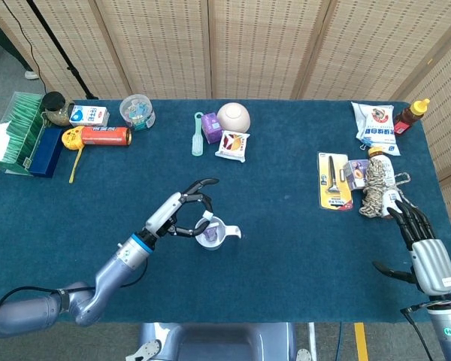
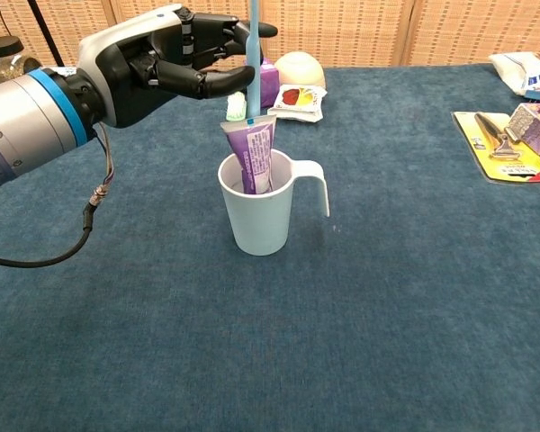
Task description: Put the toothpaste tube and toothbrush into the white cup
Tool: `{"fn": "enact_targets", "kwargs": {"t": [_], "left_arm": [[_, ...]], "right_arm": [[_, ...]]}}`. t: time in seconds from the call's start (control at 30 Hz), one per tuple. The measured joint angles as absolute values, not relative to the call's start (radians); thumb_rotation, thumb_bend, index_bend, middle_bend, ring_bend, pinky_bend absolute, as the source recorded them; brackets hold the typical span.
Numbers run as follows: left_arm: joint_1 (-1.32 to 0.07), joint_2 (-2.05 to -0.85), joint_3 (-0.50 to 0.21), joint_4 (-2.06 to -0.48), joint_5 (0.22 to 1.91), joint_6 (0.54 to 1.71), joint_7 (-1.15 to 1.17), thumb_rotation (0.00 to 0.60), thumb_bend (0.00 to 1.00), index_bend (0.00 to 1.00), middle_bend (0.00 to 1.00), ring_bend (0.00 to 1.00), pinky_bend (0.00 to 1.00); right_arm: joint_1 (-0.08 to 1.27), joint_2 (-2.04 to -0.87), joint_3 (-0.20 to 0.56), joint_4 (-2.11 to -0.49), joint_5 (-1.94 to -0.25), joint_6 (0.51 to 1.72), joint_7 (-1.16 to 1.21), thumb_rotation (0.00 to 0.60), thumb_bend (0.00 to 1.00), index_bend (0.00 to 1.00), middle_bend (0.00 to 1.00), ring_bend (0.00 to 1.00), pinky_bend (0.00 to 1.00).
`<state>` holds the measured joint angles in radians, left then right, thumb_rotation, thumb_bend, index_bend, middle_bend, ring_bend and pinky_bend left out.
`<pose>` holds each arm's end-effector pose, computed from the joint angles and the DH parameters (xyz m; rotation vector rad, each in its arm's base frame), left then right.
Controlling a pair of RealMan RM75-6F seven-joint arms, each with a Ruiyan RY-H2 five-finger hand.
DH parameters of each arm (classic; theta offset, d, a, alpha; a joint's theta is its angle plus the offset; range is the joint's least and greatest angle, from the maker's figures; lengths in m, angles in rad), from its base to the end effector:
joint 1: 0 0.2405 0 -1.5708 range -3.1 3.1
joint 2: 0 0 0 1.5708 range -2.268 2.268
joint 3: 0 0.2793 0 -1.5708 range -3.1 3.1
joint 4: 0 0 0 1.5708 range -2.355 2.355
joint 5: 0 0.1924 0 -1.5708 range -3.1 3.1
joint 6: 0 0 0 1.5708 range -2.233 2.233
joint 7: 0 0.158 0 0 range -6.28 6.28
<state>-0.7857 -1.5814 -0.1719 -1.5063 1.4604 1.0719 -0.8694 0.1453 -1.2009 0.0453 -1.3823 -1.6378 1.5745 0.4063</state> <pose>-0.0903 0.3470 -0.0017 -1.6091 -1.9268 -1.8076 -0.3227 -0.2151 0.1800 1.4151 -0.9645 1.2629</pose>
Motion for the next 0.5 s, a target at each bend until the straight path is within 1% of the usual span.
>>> {"fn": "enact_targets", "kwargs": {"t": [0.3,0.5], "left_arm": [[-0.784,-1.573,-0.174,-1.507,1.442,1.044,-0.851,0.6,0.4,0.55,0.11,0.03,0.24],[-0.785,-1.591,-0.171,-1.484,1.426,1.015,-0.861,0.6,0.4,0.55,0.11,0.03,0.24]], "right_arm": [[0.145,-1.199,0.045,-1.384,-1.638,1.575,0.409,0.6,0.0,0.02,0.0,0.0,0.04],[0.146,-1.2,0.043,-1.388,-1.643,1.576,0.405,0.6,0.0,0.02,0.0,0.0,0.04]]}}
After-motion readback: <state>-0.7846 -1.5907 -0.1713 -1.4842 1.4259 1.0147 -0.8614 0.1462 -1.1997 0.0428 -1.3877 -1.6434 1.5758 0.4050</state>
